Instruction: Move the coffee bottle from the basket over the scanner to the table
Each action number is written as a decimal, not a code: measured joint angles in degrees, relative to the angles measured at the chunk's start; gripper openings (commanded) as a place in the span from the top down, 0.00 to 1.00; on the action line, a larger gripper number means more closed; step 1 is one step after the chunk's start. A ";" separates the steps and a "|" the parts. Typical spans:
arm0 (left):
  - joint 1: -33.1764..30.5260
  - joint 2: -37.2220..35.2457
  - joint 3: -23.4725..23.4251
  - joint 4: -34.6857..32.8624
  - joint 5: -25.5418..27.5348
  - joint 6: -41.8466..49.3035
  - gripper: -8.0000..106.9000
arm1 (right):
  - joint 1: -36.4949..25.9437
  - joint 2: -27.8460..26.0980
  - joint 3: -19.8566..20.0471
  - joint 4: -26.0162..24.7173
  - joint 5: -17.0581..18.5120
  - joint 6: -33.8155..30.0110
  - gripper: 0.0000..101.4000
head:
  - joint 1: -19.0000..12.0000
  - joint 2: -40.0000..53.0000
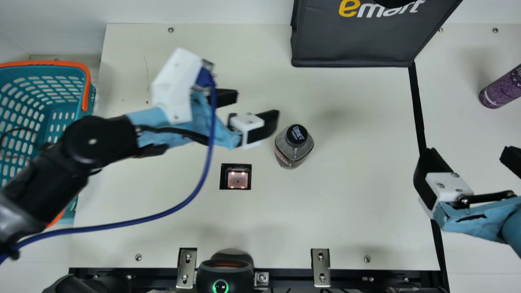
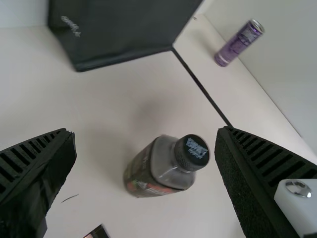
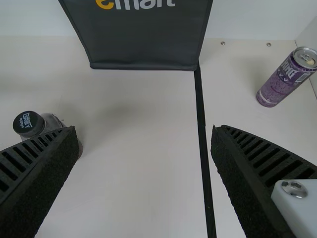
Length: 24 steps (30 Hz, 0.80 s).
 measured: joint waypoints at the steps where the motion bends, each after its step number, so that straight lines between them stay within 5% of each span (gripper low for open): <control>1: 0.95 -1.58 0.97 0.81 0.32 -0.78 0.15 | 0.00 0.00 0.00 0.00 0.00 0.00 0.06 | 0.09 -0.09; 10: 12.14 -15.24 6.27 17.31 3.76 -13.21 0.15 | 0.00 0.00 0.00 0.00 0.00 0.00 0.06 | 0.09 -0.09; 24: 20.06 -28.73 -0.30 49.55 19.90 -29.68 0.15 | 0.00 0.00 0.00 0.00 0.00 0.00 0.06 | 0.09 -0.09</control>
